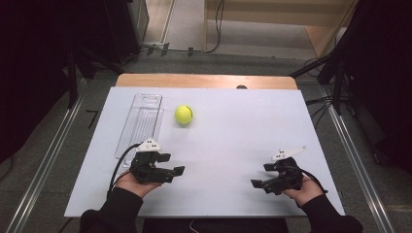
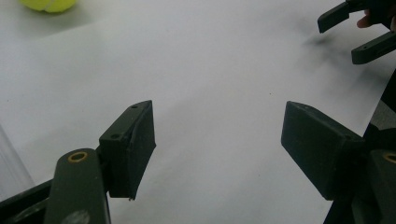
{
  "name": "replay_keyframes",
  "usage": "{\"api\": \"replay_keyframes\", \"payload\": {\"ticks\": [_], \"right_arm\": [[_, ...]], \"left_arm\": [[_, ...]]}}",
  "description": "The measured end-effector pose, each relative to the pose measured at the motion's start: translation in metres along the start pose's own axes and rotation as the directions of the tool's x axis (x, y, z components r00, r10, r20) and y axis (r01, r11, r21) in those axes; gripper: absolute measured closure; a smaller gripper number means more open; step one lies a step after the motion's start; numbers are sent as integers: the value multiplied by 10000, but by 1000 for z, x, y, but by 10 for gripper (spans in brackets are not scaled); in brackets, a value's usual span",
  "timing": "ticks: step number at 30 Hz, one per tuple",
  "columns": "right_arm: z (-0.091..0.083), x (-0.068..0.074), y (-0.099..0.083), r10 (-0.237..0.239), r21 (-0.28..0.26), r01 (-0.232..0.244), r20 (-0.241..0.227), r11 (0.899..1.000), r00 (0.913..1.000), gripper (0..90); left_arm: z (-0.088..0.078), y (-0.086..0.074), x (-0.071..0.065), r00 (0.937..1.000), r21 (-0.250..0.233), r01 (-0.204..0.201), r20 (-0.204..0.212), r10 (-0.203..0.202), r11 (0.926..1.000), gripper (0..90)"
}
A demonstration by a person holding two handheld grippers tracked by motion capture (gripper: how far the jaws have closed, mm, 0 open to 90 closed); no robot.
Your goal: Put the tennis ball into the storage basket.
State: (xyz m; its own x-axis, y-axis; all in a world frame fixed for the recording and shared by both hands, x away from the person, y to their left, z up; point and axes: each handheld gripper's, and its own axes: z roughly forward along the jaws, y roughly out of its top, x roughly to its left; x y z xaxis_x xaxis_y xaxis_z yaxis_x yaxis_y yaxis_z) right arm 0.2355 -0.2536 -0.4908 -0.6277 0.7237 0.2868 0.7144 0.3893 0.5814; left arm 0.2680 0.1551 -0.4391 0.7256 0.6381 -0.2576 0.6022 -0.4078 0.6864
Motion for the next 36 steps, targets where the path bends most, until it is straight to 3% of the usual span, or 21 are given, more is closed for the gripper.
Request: {"api": "replay_keyframes", "payload": {"ticks": [8,16,22,25,36], "right_arm": [[0,0,0,5,-13,-5,-5,10000,10000,120],[0,0,0,28,4,-28,9,10000,10000,120],[0,0,-1,33,24,-33,6,10000,10000,120],[0,0,-1,35,30,-35,13,10000,10000,120],[1,0,-1,-24,79,24,10,10000,10000,120]], "left_arm": [[7,8,1,9998,-102,-135,155,137,9999,267],[13,16,3,9996,-34,28,287,-27,10000,266],[17,21,4,9997,-73,127,188,-126,9999,263],[21,22,3,9999,65,66,-108,-65,10000,257],[30,29,4,9995,-8,1,-300,-2,10000,211]]}}
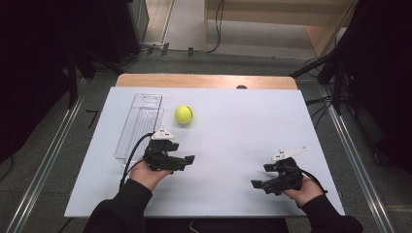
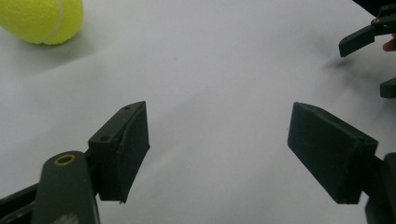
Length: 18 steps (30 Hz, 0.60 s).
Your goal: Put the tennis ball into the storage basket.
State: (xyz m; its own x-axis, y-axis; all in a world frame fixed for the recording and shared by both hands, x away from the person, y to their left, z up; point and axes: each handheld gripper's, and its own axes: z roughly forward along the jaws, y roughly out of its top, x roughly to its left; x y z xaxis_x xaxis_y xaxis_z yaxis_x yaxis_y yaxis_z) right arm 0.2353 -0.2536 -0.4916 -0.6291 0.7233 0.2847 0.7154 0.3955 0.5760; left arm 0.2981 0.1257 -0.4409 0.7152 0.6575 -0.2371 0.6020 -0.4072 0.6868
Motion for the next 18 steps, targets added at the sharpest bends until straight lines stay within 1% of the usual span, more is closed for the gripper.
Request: {"api": "replay_keyframes", "payload": {"ticks": [1,3,5,6,7,8,10,11,12,14,18], "right_arm": [[0,0,0,7,-5,-7,-8,10000,10000,120],[0,0,0,4,-5,-4,-12,10000,10000,120],[0,0,0,-2,3,3,-10,10000,10000,120],[0,0,0,-6,6,6,-7,10000,10000,120],[0,0,0,-2,-4,2,1,10000,10000,120],[0,0,0,6,-6,-6,1,10000,10000,120],[0,0,0,7,-3,-7,0,10000,10000,120],[0,0,0,6,-2,-6,-2,10000,10000,120],[0,0,0,-3,3,3,-1,10000,10000,120],[0,0,0,2,-5,-2,-11,10000,10000,120],[0,0,0,31,-55,-31,-39,10000,10000,120]], "left_arm": [[1,0,0,10000,-26,16,13,-16,10000,200],[4,1,0,9999,-72,-117,-80,117,9999,200],[6,1,0,9998,-88,-175,-128,174,9998,143],[8,2,0,9998,-45,-138,-120,138,9999,143],[9,3,0,9999,-122,-57,-118,56,9999,135],[11,3,1,9999,-140,-60,-89,59,9999,135],[14,5,1,9999,-156,96,106,-94,9998,129],[15,6,2,9997,-186,139,215,-135,9997,74],[18,7,2,9993,-315,253,295,-244,9992,0],[21,10,3,9975,-67,521,486,-517,9986,0],[24,14,5,9982,56,468,383,-469,9989,0]]}}
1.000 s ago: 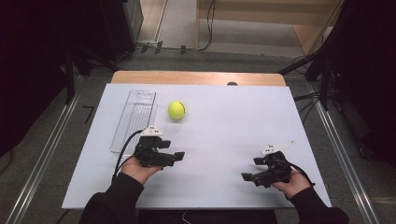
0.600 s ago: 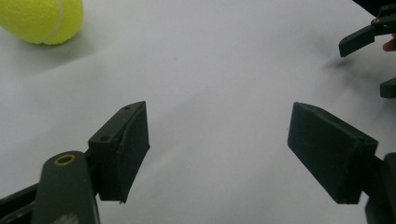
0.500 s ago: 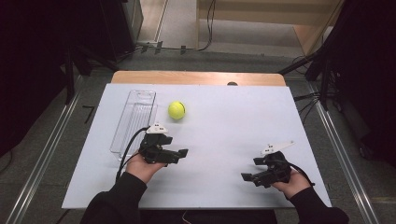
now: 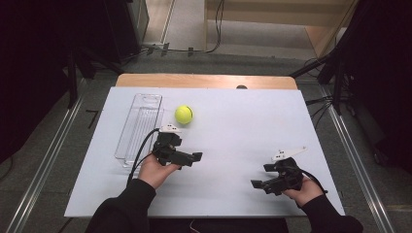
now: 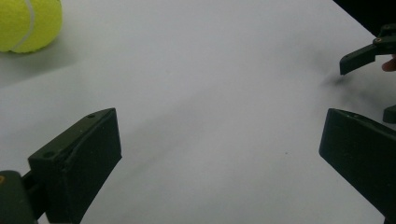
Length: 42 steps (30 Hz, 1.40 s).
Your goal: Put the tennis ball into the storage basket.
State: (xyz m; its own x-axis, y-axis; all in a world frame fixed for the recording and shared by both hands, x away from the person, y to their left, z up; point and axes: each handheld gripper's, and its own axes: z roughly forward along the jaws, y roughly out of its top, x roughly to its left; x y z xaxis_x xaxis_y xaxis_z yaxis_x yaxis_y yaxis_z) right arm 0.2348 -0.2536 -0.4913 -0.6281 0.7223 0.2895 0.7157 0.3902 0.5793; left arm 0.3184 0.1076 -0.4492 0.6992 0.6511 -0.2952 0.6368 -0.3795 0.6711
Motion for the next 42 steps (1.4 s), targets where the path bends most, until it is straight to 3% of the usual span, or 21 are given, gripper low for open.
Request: {"api": "replay_keyframes", "payload": {"ticks": [6,16,28,37,42], "right_arm": [[-1,0,-1,70,31,-70,14,10000,10000,120],[-1,0,-1,22,0,-22,-9,10000,10000,120],[-2,1,-2,66,-36,-66,-19,10000,10000,120],[-1,-3,-3,140,-109,-140,-58,9998,9999,120],[-2,-4,-3,195,-162,-196,-95,9997,9998,120]], "left_arm": [[3,10,3,9994,64,-48,-328,50,10000,2],[10,23,16,9980,-49,333,-537,-335,9994,2],[20,39,24,9944,70,304,-1012,-295,9995,20],[20,50,32,9944,6,430,-971,-427,9991,20],[19,56,33,9921,-156,443,-1166,-458,9989,20]]}}
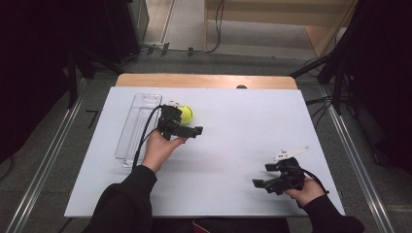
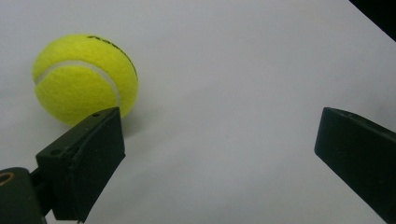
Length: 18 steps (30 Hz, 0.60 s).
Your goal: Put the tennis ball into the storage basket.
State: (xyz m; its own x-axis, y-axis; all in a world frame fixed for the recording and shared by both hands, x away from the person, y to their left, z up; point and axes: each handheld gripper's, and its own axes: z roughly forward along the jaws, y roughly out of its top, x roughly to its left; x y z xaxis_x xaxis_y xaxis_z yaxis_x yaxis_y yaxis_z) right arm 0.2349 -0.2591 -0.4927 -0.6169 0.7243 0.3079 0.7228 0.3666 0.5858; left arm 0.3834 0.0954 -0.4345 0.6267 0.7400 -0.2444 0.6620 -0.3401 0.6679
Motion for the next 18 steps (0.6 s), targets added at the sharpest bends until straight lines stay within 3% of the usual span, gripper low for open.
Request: {"api": "replay_keyframes", "payload": {"ticks": [8,18], "right_arm": [[2,1,3,-159,7,159,-24,9999,9999,120],[2,3,4,-309,2,309,-96,9995,9995,120]], "left_arm": [[-3,11,1,9993,-96,-74,-372,70,9999,20],[5,31,9,9976,-256,224,-644,-240,9994,20]]}}
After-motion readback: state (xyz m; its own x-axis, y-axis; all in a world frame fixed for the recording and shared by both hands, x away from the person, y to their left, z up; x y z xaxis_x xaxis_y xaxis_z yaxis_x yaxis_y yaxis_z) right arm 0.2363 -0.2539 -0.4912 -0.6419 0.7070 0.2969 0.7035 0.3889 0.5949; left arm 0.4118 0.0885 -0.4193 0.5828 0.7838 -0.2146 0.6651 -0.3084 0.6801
